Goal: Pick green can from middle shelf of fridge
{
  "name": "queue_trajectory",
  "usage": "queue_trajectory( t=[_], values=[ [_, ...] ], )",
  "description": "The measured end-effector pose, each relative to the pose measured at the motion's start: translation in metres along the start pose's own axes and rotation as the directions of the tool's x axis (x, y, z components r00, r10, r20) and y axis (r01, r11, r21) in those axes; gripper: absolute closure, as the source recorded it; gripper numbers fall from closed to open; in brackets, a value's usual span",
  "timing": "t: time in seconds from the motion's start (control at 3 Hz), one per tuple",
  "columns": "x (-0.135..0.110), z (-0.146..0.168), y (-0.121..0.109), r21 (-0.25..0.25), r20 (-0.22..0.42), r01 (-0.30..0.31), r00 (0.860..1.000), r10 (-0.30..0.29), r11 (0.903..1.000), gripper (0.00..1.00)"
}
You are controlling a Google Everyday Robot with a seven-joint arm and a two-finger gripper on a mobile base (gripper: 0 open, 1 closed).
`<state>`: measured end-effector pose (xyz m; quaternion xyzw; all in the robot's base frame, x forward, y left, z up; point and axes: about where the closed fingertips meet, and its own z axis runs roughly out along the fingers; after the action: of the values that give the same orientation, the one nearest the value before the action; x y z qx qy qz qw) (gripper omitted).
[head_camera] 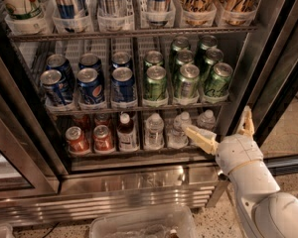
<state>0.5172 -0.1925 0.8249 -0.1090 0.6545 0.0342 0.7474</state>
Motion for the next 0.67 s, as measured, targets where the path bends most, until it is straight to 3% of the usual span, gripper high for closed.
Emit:
queue_trajectory(
  t=[0.33,0.67],
  values=[
    [0.0000,0.0000,0.0000,0.000,0.000,0.000,1.000,0.000,1.0000,0.20],
    [0.0000,0.0000,0.0000,0.000,0.000,0.000,1.000,0.000,1.0000,0.31]
  ],
)
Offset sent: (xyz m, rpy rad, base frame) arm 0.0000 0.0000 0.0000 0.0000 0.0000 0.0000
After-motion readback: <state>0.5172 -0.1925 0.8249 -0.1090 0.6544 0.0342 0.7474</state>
